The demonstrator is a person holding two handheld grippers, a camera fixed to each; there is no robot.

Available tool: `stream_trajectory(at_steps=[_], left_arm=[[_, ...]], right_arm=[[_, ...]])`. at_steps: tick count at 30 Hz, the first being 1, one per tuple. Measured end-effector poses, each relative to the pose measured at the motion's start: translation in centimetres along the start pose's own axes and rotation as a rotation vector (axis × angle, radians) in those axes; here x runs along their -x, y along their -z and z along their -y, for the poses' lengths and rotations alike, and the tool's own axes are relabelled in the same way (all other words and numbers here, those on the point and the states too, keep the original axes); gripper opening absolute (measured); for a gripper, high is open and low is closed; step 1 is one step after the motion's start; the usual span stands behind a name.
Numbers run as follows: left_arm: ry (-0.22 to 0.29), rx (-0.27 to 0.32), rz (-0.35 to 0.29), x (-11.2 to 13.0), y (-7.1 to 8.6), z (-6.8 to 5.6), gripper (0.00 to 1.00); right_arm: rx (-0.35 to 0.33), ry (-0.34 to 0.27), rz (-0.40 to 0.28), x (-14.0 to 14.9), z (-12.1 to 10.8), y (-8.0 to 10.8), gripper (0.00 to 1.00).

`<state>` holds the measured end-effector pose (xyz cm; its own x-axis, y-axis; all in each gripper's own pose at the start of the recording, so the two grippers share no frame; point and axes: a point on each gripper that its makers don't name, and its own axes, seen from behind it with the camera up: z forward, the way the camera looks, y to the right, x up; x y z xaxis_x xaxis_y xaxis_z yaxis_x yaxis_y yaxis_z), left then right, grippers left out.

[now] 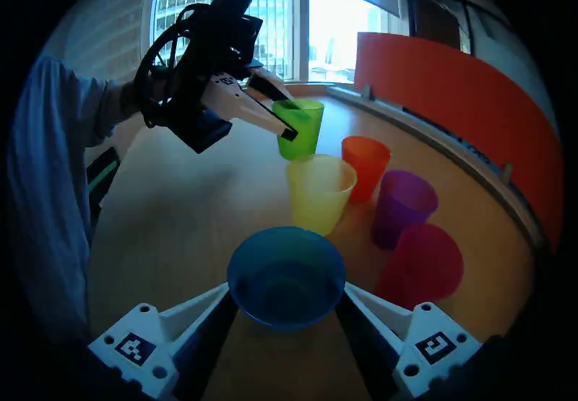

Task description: Pour water

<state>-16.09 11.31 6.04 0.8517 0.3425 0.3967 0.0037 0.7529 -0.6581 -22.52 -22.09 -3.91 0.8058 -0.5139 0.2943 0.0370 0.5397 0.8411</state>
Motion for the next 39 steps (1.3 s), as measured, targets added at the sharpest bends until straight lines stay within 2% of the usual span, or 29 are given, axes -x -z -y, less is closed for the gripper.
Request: stream_trajectory(at_steps=[8,20,29,39], left_arm=[[0.014,-0.002,-0.033,-0.8,0.9,-0.5,0.84],[0.053,-0.001,-0.151,-4.0,3.2,-1.8,0.84],[0.043,-0.008,-0.230,-6.5,4.5,-2.7,0.85],[0.023,-0.008,-0.296,-8.6,4.9,-3.7,0.85]], right_arm=[[0.040,-0.026,-0.045,-0.9,-0.3,0.8,0.87],[0.107,-0.067,-0.142,-4.6,-1.0,4.3,0.87],[0.162,-0.082,-0.207,-6.8,-2.0,7.0,0.87],[0.197,-0.110,-0.293,-9.1,-3.0,9.0,0.87]])
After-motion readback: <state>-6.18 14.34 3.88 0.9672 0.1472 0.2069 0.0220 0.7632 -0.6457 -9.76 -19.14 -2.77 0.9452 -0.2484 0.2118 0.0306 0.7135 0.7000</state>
